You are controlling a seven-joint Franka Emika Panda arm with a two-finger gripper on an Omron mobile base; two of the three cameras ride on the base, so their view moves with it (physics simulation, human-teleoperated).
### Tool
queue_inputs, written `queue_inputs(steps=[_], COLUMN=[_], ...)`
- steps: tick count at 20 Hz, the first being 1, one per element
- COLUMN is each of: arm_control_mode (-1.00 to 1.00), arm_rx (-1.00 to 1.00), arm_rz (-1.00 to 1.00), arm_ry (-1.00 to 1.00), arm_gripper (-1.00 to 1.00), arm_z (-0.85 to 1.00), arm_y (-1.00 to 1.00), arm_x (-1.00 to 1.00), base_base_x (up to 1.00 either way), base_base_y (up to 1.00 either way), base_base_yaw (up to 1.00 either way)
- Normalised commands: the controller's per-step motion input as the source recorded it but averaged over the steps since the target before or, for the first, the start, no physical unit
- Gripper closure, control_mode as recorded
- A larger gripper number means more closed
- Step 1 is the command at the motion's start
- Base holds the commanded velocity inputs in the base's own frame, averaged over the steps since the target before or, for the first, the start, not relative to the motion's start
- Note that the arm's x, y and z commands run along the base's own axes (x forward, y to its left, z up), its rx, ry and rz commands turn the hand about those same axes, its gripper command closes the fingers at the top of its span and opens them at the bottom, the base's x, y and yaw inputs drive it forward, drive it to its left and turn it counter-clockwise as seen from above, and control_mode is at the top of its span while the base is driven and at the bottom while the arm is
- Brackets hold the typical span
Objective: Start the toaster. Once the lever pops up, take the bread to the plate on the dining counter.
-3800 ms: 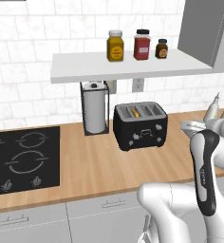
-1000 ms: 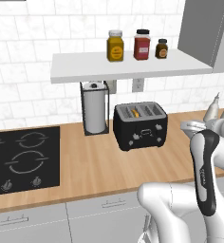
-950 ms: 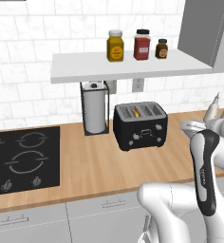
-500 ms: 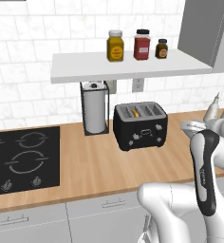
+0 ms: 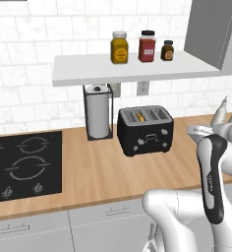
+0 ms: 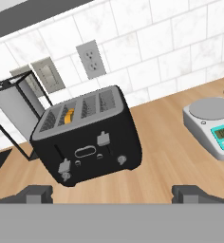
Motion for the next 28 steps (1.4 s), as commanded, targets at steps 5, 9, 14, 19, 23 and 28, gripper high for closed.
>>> queue_inputs(steps=[5, 9, 14, 19, 23, 28], arm_control_mode=[-1.00, -1.00, -1.00, -1.00, -1.00, -1.00], arm_rx=[0.00, 0.00, 0.00, 0.00, 0.00, 0.00], arm_rz=[0.00, 0.00, 0.00, 0.00, 0.00, 0.00], arm_ry=[0.00, 0.00, 0.00, 0.00, 0.00, 0.00], arm_gripper=[-1.00, -1.00, -1.00, -1.00, -1.00, -1.00], arm_z=[0.00, 0.00, 0.00, 0.00, 0.00, 0.00], arm_y=[0.00, 0.00, 0.00, 0.00, 0.00, 0.00], arm_x=[0.00, 0.00, 0.00, 0.00, 0.00, 0.00], base_base_x=[0.00, 0.00, 0.00, 0.00, 0.00, 0.00], base_base_y=[0.00, 0.00, 0.00, 0.00, 0.00, 0.00], base_base_yaw=[0.00, 0.00, 0.00, 0.00, 0.00, 0.00])
